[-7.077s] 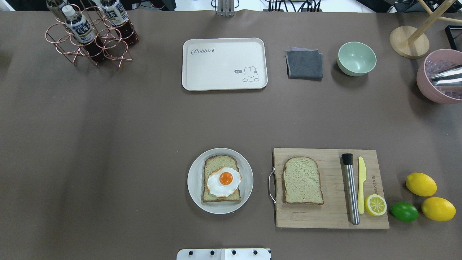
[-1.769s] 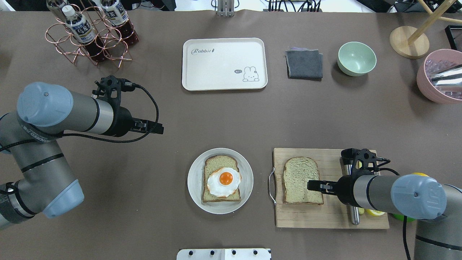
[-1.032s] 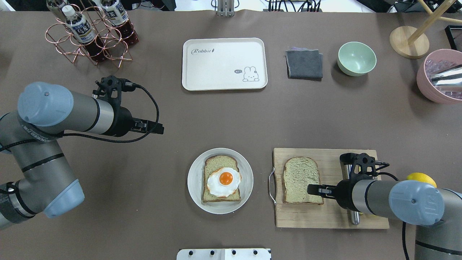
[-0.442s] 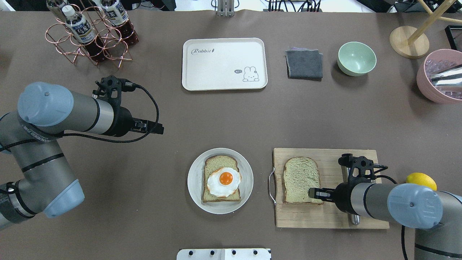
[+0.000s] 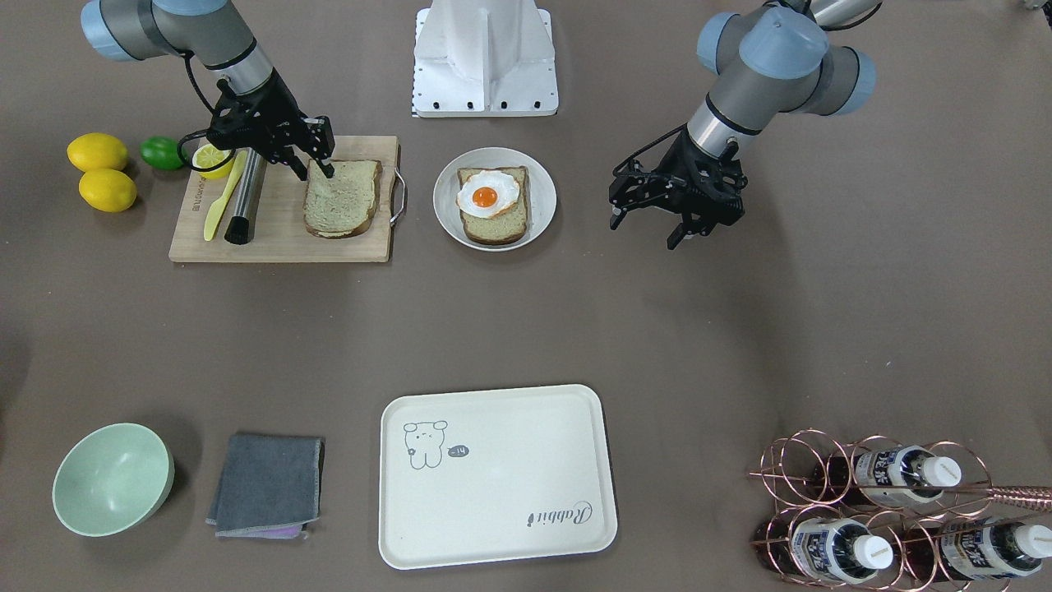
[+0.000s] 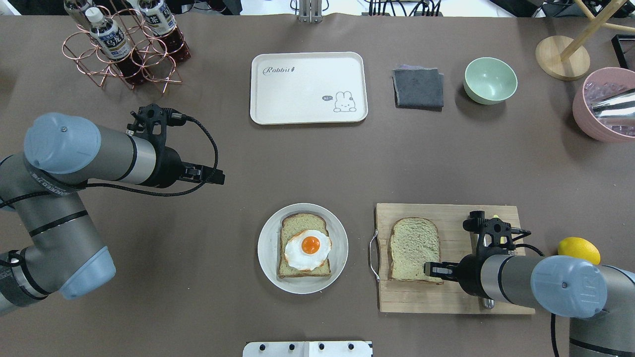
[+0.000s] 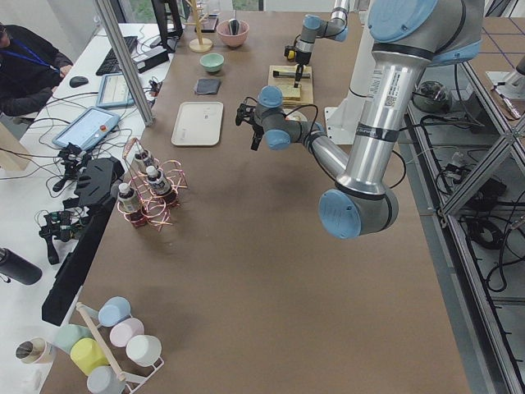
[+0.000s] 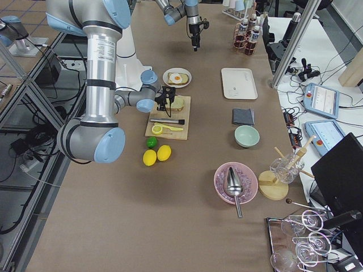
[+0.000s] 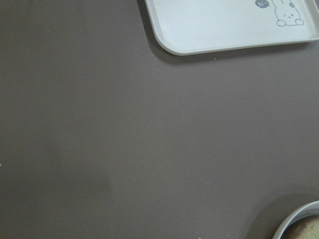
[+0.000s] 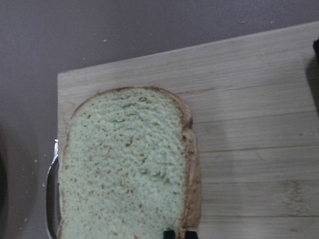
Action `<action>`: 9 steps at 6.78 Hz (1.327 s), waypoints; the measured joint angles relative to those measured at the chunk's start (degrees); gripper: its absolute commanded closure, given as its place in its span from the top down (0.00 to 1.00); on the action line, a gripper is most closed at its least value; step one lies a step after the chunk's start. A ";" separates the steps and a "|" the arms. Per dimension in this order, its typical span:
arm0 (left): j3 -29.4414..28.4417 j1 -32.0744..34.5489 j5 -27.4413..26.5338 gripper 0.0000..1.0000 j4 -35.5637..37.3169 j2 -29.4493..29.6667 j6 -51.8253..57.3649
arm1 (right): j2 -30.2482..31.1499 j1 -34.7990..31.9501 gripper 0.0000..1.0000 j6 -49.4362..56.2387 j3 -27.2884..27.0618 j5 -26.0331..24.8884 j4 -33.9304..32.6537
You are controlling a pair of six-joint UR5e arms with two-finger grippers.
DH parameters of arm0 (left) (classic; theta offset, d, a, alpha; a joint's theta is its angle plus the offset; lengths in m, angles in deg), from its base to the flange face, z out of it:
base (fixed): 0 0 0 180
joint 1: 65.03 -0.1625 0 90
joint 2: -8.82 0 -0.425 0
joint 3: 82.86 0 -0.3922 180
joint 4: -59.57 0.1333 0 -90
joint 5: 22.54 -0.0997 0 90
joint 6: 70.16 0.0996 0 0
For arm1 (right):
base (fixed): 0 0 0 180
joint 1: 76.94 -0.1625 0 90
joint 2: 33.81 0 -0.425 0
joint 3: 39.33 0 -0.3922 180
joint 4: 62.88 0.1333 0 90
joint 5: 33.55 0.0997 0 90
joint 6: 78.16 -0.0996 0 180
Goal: Make sandwich and place on tray
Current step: 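Close the right gripper on the edge of the bread slice, then lift the bread slice with the right gripper toward the egg plate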
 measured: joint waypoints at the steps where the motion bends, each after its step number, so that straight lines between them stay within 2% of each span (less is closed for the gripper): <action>1: 0.04 0.00 0.01 0.97 0.01 0.02 0.00 | 0.12 -0.97 0.00 0.05 -1.11 0.16 -0.02; 3: 0.10 0.00 0.08 0.97 0.05 0.03 -0.02 | -0.04 -4.13 0.00 0.20 -3.11 2.70 -0.01; 6: 0.21 0.02 0.23 0.97 0.00 0.11 -0.08 | -3.56 -11.20 0.00 0.49 -6.04 11.57 -0.18; 8: 0.26 0.04 0.46 0.97 -0.03 0.12 -0.20 | -12.71 -10.98 0.00 0.31 -3.88 12.23 -4.83; 9: 0.30 0.10 0.55 0.97 -0.07 0.12 -0.32 | -17.83 -8.33 0.00 0.17 -2.36 9.81 -8.29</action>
